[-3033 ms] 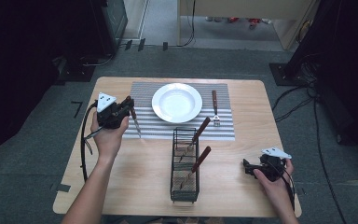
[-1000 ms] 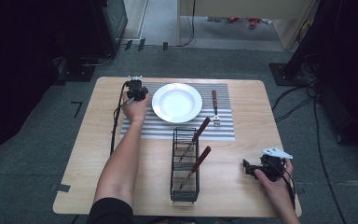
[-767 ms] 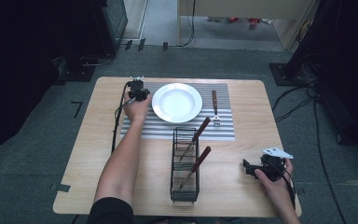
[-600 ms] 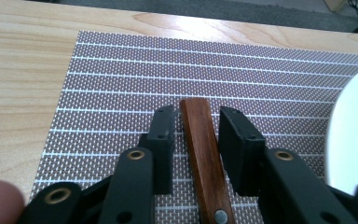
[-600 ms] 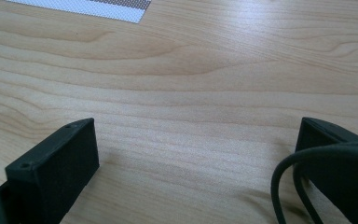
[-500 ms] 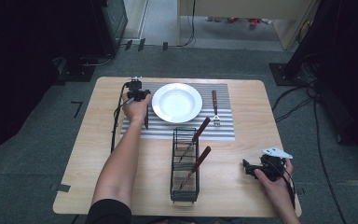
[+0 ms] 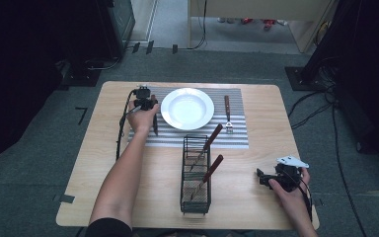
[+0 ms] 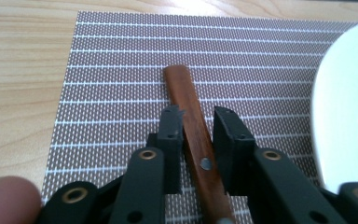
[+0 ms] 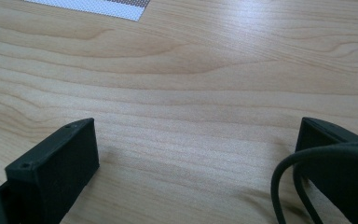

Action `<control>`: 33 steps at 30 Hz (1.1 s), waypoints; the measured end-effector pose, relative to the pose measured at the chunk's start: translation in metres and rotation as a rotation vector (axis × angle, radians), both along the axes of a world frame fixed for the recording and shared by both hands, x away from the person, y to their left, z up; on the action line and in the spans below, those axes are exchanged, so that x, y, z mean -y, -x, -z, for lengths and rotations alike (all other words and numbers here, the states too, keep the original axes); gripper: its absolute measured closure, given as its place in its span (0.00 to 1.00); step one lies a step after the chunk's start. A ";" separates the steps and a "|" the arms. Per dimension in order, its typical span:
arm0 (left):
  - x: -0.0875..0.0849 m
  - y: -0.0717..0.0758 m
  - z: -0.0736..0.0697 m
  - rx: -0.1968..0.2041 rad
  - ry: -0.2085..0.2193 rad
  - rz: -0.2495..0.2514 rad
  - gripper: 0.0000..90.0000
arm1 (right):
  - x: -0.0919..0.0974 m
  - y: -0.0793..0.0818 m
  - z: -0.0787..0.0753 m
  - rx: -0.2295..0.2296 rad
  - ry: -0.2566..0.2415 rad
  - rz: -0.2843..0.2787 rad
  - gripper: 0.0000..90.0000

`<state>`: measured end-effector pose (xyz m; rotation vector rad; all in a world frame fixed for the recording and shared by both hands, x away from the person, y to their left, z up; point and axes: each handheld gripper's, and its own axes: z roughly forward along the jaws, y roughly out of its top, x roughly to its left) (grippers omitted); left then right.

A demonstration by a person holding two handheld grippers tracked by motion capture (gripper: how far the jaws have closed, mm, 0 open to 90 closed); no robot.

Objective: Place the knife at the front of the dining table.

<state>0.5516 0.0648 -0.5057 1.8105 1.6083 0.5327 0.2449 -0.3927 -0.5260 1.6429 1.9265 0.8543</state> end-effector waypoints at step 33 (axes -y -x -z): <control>-0.019 -0.002 -0.012 0.054 0.126 -0.076 0.64 | 0.000 0.000 0.000 -0.001 0.005 0.002 0.00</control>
